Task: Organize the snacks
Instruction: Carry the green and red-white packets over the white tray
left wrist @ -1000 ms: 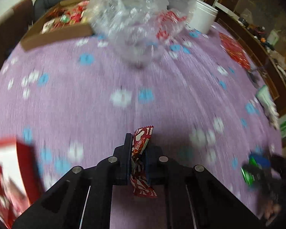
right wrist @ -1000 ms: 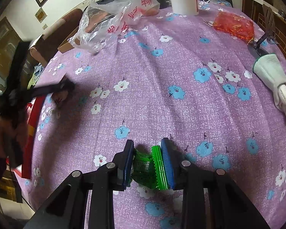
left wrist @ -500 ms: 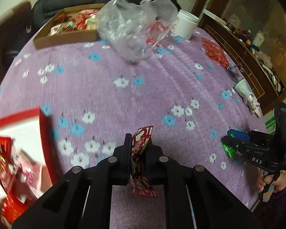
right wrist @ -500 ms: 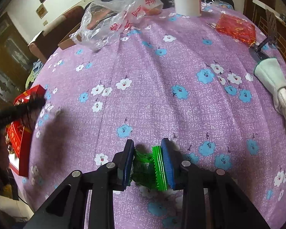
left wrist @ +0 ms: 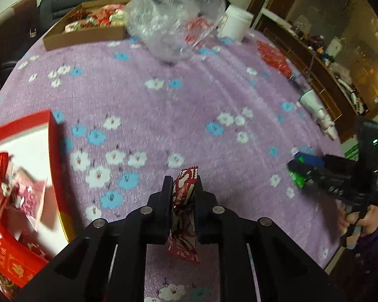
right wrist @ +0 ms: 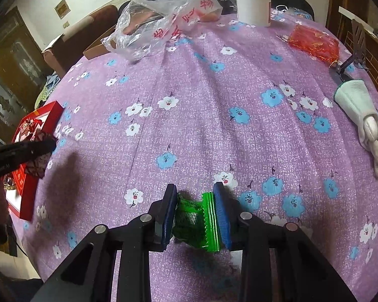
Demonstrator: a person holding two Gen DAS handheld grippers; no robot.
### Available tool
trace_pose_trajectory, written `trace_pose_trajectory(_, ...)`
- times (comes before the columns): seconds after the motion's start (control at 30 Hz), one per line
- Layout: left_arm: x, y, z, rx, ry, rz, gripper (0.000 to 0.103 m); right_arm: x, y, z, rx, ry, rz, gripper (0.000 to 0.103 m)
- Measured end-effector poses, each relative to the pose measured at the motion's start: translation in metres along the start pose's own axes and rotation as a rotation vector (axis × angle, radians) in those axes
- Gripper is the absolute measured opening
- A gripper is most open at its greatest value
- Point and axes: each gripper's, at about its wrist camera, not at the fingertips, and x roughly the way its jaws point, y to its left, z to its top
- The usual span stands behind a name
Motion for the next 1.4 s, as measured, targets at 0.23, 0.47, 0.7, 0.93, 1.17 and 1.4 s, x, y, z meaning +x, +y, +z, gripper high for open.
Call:
trace_pose_trajectory(0.23, 0.015, 0.01, -0.008, -0.032, 0.008, 0.056, 0.011, -0.001, 0.01, -0.005, -0.048, -0.007, -0.038, 0.031)
trace_pose_trajectory(0.47, -0.004, 0.002, -0.012, -0.025, -0.006, 0.113, 0.01, -0.003, 0.026, -0.012, -0.037, 0.01, 0.045, 0.027)
trace_pose_trajectory(0.7, -0.06, 0.001, -0.012, -0.02, -0.101, 0.269, 0.01, -0.009, 0.078, 0.003, -0.119, -0.004, 0.164, 0.026)
trace_pose_trajectory(0.93, -0.105, 0.02, -0.022, -0.066, -0.172, 0.389, 0.01, -0.021, 0.149, 0.029, -0.247, -0.054, 0.278, 0.026)
trace_pose_trajectory(1.17, -0.135, 0.047, -0.037, -0.152, -0.205, 0.479, 0.01, -0.03, 0.206, 0.047, -0.355, -0.084, 0.36, 0.026)
trace_pose_trajectory(1.4, -0.149, 0.065, -0.048, -0.208, -0.221, 0.529, 0.01, -0.031, 0.246, 0.057, -0.436, -0.093, 0.414, 0.026)
